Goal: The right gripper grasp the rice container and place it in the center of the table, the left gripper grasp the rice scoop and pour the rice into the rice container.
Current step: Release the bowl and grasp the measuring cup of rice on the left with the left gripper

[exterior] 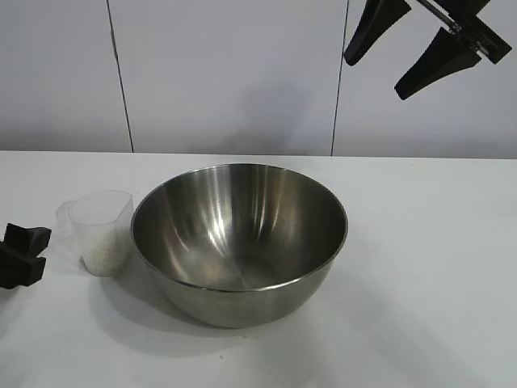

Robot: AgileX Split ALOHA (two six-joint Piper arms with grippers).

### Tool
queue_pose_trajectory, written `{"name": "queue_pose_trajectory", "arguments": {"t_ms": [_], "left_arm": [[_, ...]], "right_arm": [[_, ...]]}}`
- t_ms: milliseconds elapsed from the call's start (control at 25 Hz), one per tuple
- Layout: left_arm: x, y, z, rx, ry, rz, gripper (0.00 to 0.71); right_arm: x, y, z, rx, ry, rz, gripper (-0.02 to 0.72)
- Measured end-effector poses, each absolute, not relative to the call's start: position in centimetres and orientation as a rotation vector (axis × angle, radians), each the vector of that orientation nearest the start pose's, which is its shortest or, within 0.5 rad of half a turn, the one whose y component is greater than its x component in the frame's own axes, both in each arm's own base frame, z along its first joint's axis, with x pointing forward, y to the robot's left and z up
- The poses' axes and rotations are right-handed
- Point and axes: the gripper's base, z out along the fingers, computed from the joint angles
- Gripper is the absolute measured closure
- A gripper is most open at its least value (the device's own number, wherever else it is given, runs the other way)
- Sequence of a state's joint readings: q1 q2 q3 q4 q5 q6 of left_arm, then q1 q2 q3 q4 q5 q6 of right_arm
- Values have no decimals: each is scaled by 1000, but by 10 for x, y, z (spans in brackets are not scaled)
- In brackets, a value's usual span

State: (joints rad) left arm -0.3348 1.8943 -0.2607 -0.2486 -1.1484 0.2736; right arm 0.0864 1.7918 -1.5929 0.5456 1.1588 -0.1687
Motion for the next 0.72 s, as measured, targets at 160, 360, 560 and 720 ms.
{"name": "queue_pose_trajectory", "arguments": {"t_ms": [160, 360, 560, 720], "left_arm": [[233, -54, 88, 327, 1954, 132, 151], [234, -50, 76, 281, 2010, 119, 151], [246, -53, 77, 121, 1990, 36, 151], [248, -51, 68, 11, 2018, 6, 151]], "right_arm": [[374, 76, 309, -148, 2730, 727, 216], [375, 76, 309, -148, 2729, 727, 216], [375, 76, 309, -146, 2725, 726, 216], [375, 76, 309, -146, 2725, 726, 216]]}}
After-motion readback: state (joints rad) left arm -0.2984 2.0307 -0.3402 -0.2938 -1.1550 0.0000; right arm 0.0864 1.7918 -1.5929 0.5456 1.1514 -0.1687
